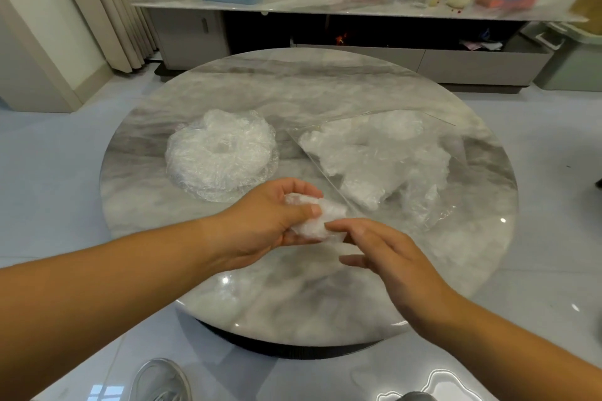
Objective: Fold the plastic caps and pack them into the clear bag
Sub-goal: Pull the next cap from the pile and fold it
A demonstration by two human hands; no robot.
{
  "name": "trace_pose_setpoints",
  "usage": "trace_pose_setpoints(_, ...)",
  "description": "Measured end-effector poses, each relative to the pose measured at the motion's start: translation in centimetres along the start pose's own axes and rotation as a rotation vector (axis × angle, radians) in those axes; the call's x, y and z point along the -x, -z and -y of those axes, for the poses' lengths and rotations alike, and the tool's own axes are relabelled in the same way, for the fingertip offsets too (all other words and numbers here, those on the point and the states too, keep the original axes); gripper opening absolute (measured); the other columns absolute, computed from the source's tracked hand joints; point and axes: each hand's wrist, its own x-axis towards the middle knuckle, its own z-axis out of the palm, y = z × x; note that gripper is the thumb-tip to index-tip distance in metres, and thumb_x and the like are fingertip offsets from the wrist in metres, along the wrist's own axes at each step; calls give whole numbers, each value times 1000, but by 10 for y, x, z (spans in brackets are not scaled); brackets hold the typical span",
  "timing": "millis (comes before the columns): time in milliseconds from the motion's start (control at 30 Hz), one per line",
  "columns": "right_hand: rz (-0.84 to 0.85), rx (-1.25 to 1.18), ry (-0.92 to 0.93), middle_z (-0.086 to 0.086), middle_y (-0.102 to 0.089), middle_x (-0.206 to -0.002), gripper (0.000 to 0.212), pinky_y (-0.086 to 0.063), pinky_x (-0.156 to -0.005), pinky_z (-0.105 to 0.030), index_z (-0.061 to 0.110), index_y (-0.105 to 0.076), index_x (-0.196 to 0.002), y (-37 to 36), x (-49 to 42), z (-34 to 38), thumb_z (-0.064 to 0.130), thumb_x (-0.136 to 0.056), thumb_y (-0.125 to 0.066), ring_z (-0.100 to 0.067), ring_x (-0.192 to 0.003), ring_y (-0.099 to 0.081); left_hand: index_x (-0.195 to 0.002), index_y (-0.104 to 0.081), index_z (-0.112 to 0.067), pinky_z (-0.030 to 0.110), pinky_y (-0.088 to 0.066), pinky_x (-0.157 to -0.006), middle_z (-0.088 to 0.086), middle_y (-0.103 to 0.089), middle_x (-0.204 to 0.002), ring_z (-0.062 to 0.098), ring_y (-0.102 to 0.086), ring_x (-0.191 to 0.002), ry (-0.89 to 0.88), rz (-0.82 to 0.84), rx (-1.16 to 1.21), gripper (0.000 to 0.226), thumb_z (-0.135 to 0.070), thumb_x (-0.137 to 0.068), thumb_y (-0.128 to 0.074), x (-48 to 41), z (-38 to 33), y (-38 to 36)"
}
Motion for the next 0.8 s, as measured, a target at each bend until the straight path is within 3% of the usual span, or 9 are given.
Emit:
trace_pose_setpoints(100, -93, -44, 67, 8, -76, -109, 38, -58, -94, -37, 24, -80, -103, 15, 1, 14, 41, -93, -48, -10, -108, -69, -109, -64, -8, 45, -62, -82, 17, -72, -105, 30, -74, -93, -126, 30, -110, 18, -2, -93, -66, 0, -10, -22)
trace_pose_setpoints(200, -238, -46, 125, 3, -78, -103, 38, -61, -86, -34, 23, -82, -91, 37, 1, 26, 47, -98, -53, -17, -101, -72, -113, -62, -7, 39, -63, -76, 17, -70, -111, 29, -75, -92, -186, 29, -135, 20, -11, -94, -66, 0, -22, -45)
trace_pose_setpoints(267, -390, -27, 164, -2, -78, -100, 49, -61, -81, -39, 24, -83, -85, 62, 0, 34, 49, -102, -45, -22, -96, -73, -114, -63, -13, 37, -62, -82, 10, -70, -113, 21, -74, -94, -240, 18, -261, 21, -26, -98, -61, -3, -29, -59)
trace_pose_setpoints(367, -612, -84, 146, -8, -78, -94, 60, -58, -84, -49, 16, -81, -79, 106, -3, 41, 41, -109, -35, -29, -87, -75, -113, -69, -31, 23, -50, -99, -9, -63, -126, 1, -59, -116, -395, -7, -572, 26, -43, -100, -50, -12, -33, -70)
trace_pose_setpoints(433, -701, -100, 55, -9, -78, -89, 60, -58, -88, -52, 10, -77, -83, 129, -5, 39, 42, -109, -33, -31, -83, -76, -123, -65, -41, 21, -33, -110, -19, -41, -151, -5, -35, -138, -448, 33, -759, 33, -51, -101, -43, -18, -33, -80)
trace_pose_setpoints(500, -715, -53, -56, -8, -78, -88, 65, -58, -88, -49, 10, -76, -90, 143, -5, 29, 50, -108, -29, -30, -82, -76, -138, -55, -42, 25, -17, -118, -23, -11, -164, -4, -7, -149, -454, 102, -926, 44, -57, -100, -37, -24, -29, -92)
trace_pose_setpoints(600, -663, 6, -149, -6, -79, -91, 70, -57, -88, -44, 15, -76, -96, 143, -2, 17, 61, -105, -24, -28, -88, -75, -153, -36, -37, 33, 1, -125, -19, 15, -165, -4, 22, -147, -442, 190, -1195, 61, -64, -99, -27, -29, -19, -109)
trace_pose_setpoints(700, -580, -54, -181, 1, -79, -94, 68, -55, -96, -44, 18, -76, -98, 134, 0, 17, 64, -102, -25, -22, -94, -75, -160, -15, -30, 34, 6, -125, -14, 19, -165, -1, 23, -148, -414, 191, -1343, 69, -63, -99, -22, -31, -11, -114)
trace_pose_setpoints(800, -471, -278, -187, -4, -76, -112, 68, -55, -98, -41, 11, -72, -111, 128, -6, 20, 62, -101, -29, -18, -105, -73, -160, 0, -28, 36, 2, -126, -16, 13, -165, -3, 16, -149, -368, 154, -1291, 76, -65, -98, -22, -30, -9, -111)
